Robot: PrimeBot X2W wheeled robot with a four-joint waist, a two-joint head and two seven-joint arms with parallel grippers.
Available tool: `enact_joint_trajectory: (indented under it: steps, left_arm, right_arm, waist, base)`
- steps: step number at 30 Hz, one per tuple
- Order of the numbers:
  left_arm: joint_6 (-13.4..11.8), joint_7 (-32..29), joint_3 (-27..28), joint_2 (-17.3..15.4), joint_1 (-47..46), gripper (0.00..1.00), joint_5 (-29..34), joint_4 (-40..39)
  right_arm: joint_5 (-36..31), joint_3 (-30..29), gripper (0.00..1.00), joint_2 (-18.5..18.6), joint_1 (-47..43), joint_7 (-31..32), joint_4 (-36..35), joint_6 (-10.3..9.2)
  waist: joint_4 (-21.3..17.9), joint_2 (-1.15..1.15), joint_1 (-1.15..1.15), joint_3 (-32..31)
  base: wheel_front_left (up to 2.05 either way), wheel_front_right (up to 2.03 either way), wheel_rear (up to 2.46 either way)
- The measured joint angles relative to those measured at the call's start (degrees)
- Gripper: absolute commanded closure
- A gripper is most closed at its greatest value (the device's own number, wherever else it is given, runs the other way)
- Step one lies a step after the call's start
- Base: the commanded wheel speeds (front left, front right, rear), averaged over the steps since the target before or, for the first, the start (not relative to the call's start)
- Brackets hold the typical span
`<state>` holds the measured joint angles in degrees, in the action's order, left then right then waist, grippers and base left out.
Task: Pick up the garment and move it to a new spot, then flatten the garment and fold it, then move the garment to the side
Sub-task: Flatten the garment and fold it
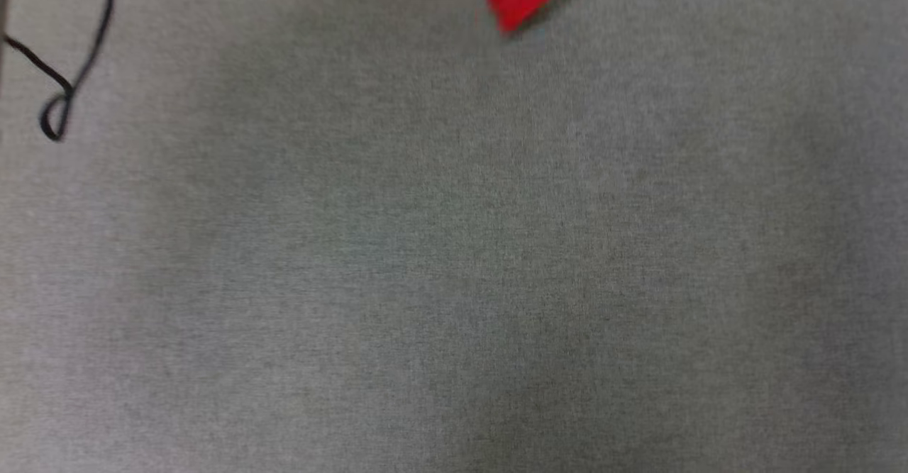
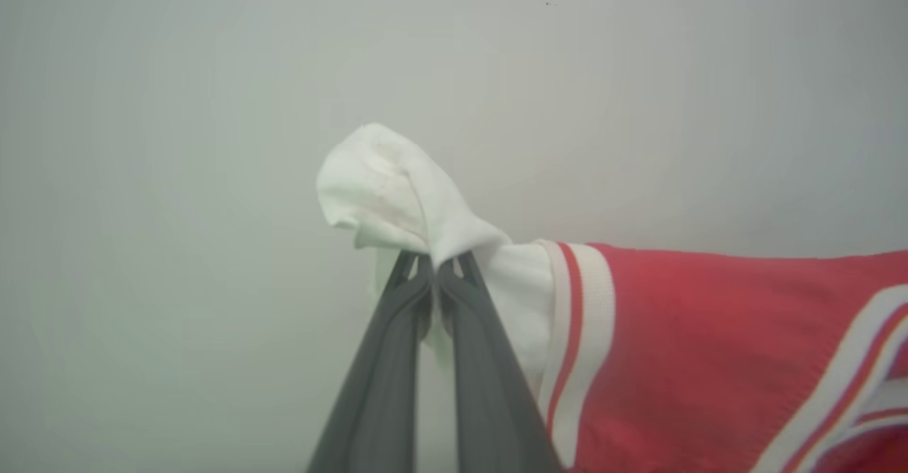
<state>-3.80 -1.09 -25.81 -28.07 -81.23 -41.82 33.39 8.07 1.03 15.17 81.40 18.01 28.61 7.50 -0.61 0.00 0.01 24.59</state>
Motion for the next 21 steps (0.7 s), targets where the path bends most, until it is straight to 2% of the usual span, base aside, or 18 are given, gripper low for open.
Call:
enact_joint_trajectory:
  steps: [8,14,21]
  left_arm:
    - [2.37,6.13,0.30,1.64,-8.62,1.00,1.65,6.31]
    - [4.17,8.70,0.35,3.30,-7.55,1.00,0.58,13.00]
    - [6.80,11.01,-0.07,4.92,-2.50,1.00,-1.08,19.73]
  right_arm:
    - [0.13,3.36,1.00,-0.26,10.23,-6.72,6.34,0.00]
    - [2.21,5.60,1.00,-1.71,10.00,-9.65,12.44,0.01]
    - [5.78,6.26,1.00,-3.68,5.34,-11.99,19.62,0.01]
  waist:
    - [-1.55,0.00,0.00,6.15]
    - [-2.21,0.00,0.00,8.51]
    - [-2.53,0.00,0.00,9.05]
  base:
    - [0.00,0.00,0.00]
    - [0.00,0.00,0.00]
    - [0.00,0.00,0.00]
